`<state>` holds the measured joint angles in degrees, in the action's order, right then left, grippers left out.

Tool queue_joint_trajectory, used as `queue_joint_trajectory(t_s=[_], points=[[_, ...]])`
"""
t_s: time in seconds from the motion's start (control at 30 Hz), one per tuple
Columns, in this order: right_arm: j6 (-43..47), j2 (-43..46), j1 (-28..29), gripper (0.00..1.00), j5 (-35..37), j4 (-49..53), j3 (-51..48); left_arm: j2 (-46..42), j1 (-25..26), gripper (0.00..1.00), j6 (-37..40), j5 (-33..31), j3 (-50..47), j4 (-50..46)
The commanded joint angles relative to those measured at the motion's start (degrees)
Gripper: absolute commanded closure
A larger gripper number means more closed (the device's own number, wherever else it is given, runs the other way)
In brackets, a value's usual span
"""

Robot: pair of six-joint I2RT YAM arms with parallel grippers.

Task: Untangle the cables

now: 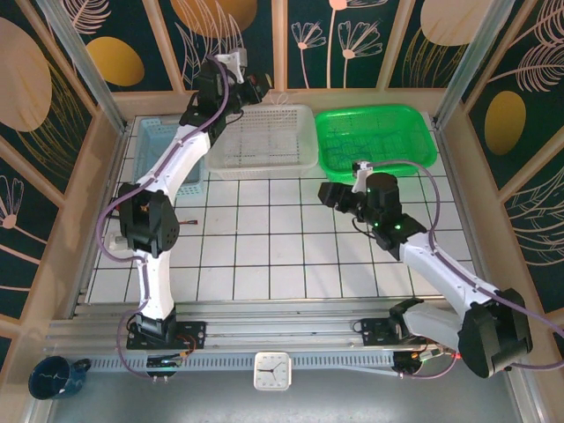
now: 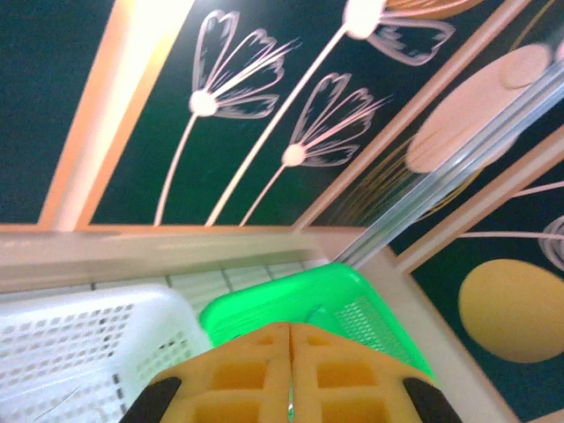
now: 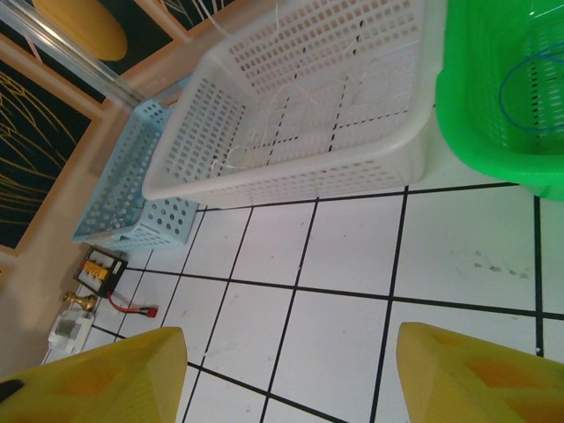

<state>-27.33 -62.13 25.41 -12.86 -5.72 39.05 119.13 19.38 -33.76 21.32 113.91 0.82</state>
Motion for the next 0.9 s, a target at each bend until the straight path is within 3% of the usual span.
queue_joint_trajectory(t_s=[0.0,0.03,0.1,0.17,0.2,0.37,0.53,0.7,0.87], points=[[0.9,2.1,-0.9,0.35,1.2,1.7,-1.2,2.2,-0.5,1.00,4.1,-2.4,-0.6,-3.1],[1.0,2.4,-1.1,0.35,1.2,1.9,-1.3,2.2,-0.5,0.95,4.9,-3.1,-1.3,-3.2],[1.3,3.0,-1.3,0.35,1.0,2.3,-1.3,1.6,-0.5,0.39,7.5,-5.7,-2.5,-4.4],[1.6,3.8,-1.6,0.34,1.0,2.9,-1.3,-0.1,-0.6,0.05,9.1,-8.4,-3.7,-5.2],[1.8,4.2,-1.7,0.33,1.2,3.0,-1.3,-1.1,-0.6,0.01,9.8,-9.1,-4.4,-5.2],[2.4,5.9,-2.7,0.26,1.8,3.7,-1.3,-6.2,-0.6,0.01,12.2,-9.8,-6.7,-6.7],[3.3,7.7,-3.8,0.17,5.4,4.7,-1.7,-15.5,-0.6,0.01,13.8,-11.0,-16.7,-3.7],[4.4,9.7,-4.7,0.13,15.1,6.0,-2.8,-28.4,-0.6,0.01,15.0,-13.3,-31.8,1.5],[4.6,11.8,-6.2,0.02,27.4,1.1,-7.8,-43.3,-0.6,0.01,16.6,-20.8,-52.4,12.6]])
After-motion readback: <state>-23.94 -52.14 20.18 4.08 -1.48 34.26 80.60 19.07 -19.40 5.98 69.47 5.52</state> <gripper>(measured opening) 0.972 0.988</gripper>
